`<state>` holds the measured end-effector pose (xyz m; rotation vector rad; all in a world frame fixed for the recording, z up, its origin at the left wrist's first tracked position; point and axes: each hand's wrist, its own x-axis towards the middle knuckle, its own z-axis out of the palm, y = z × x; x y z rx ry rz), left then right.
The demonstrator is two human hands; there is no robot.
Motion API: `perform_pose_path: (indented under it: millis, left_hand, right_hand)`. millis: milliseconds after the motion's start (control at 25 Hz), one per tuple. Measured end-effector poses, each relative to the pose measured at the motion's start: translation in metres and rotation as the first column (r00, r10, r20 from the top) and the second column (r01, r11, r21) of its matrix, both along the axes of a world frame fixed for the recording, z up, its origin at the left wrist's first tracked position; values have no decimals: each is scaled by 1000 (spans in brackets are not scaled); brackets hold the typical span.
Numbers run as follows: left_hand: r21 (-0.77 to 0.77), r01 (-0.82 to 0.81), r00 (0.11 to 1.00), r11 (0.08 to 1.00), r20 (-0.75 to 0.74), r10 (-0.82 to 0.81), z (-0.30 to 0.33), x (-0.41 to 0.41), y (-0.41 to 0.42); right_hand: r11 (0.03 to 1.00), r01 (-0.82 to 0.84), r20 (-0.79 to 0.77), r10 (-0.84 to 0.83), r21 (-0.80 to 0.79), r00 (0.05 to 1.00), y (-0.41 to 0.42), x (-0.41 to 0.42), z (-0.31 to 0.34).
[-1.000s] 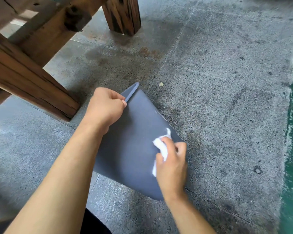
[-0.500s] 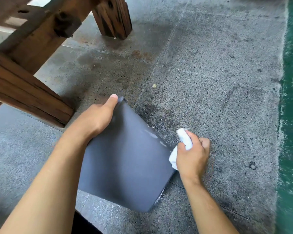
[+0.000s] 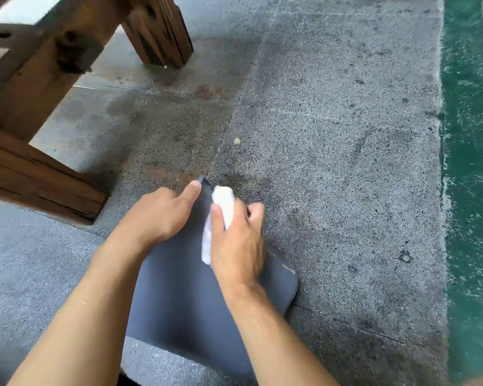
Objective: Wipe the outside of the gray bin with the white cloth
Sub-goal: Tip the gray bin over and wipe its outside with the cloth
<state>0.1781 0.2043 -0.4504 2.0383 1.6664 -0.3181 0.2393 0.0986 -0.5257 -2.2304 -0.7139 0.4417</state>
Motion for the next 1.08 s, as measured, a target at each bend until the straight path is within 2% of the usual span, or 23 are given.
perform_pose_path:
  millis: [120,280,360,440,560,680,800,920,960,1080]
  left_hand:
    - [24,30,999,999,-20,-30,-2,-6,3]
    - [-24,-23,1000,999,1,23,1,-8,5]
    - [-72,-17,1000,997,-7,17,4,-5,4]
    - [-149,-31,999,988,31,36,6,2,3]
    - [-285,-20,989,958,133,60,11,17,-5]
    - [-478,59,954,876,285,91,3,24,-12]
    - [-443,150,917,884,397,43,1,29,-17]
    - [-584,123,909,802,391,145,12,34,-21]
    - [-592,103,917,800,368,154,13,35,-22]
    - [-480,-28,937,877,294,191,8,40,-24]
  right_hand:
    - [978,60,-14,-64,-199,998,-54,25,-41]
    - [850,158,-168,-275,-502,947,-132,61,-79]
    - [841,221,-217,-365,-493,905,-145,64,-85]
    - [866,291,-243,-409,-406,879,-140,67,-88]
    - [898,300,-286,-394,-322,874,-128,72,-83]
    - [913,259,-267,-347,-316,899,-127,75,-83]
    - [918,251,-265,-336,-307,904,-124,74,-83]
    - [901,288,-275,-381,-324,883,-124,74,-84]
    - [894,286,-263,-384,-344,885,-124,73,-84]
    - [891,259,-224,-357,-372,907,-124,71,-82]
